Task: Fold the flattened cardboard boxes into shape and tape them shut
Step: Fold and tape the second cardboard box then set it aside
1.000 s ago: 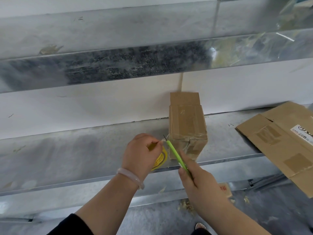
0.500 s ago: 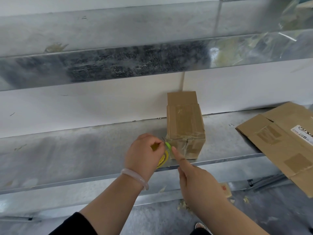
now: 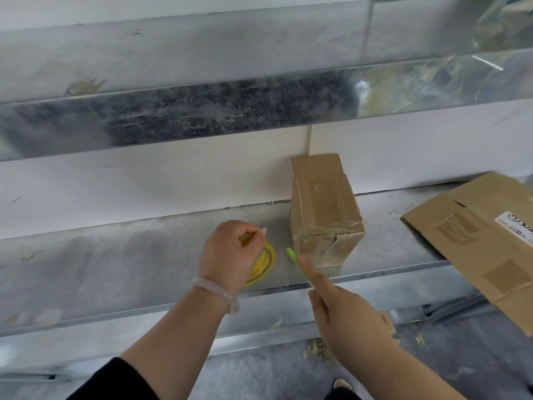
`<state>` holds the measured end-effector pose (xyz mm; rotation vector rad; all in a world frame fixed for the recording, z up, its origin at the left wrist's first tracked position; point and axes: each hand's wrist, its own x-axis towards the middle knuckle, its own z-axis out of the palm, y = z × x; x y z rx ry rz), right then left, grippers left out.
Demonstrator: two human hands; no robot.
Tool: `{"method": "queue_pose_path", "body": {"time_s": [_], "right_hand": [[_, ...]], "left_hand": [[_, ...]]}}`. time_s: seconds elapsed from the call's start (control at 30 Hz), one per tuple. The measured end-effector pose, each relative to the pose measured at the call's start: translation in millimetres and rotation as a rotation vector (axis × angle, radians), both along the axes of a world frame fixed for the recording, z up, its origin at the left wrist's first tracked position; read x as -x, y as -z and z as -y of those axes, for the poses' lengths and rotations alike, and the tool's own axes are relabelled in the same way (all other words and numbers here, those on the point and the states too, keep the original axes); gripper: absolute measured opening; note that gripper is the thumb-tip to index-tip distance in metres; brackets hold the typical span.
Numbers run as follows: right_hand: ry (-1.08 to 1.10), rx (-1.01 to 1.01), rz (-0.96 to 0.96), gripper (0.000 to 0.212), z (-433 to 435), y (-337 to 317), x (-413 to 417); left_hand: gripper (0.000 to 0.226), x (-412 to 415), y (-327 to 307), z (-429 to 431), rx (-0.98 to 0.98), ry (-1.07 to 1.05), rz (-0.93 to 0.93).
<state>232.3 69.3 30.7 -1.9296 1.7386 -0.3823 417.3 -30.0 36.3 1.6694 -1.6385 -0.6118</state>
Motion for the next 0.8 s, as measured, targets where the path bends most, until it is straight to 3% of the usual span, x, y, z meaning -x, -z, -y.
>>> {"method": "queue_pose_path", "body": {"time_s": [0.13, 0.23, 0.3, 0.4, 0.5, 0.63, 0.8], "right_hand": [[-0.072, 0.236, 0.023, 0.06, -4.2, 1.1, 9.5], [0.063, 0.439, 0.208, 0.055, -14.3, 7.3, 36.7], [0.289, 0.471, 0.281, 0.048, -12.8, 9.0, 54.6], [0.551, 0.289, 0.242, 0.04, 8.5, 18.2, 81.6], [0.621, 0.102, 0.113, 0.032, 41.2, 32.9, 108.0], [0.578, -0.01, -0.033, 0.029, 77.4, 48.3, 124.8], [0.459, -0.099, -0.118, 0.04, 105.9, 67.6, 130.1]], "left_hand": [[0.02, -8.7, 14.0, 2.7, 0.063, 0.033, 0.113], [0.029, -22.5, 22.7, 6.9, 0.132, 0.053, 0.269], [0.033, -31.4, 29.6, 13.1, 0.201, 0.058, 0.369], [0.03, -40.3, 41.5, 22.9, 0.261, 0.038, 0.521], [0.025, -42.2, 59.0, 22.6, 0.324, 0.055, 0.632], [0.016, -37.1, 76.2, 11.3, 0.455, 0.053, 0.711], [0.008, -33.5, 89.7, -0.9, 0.51, 0.008, 0.659]]}}
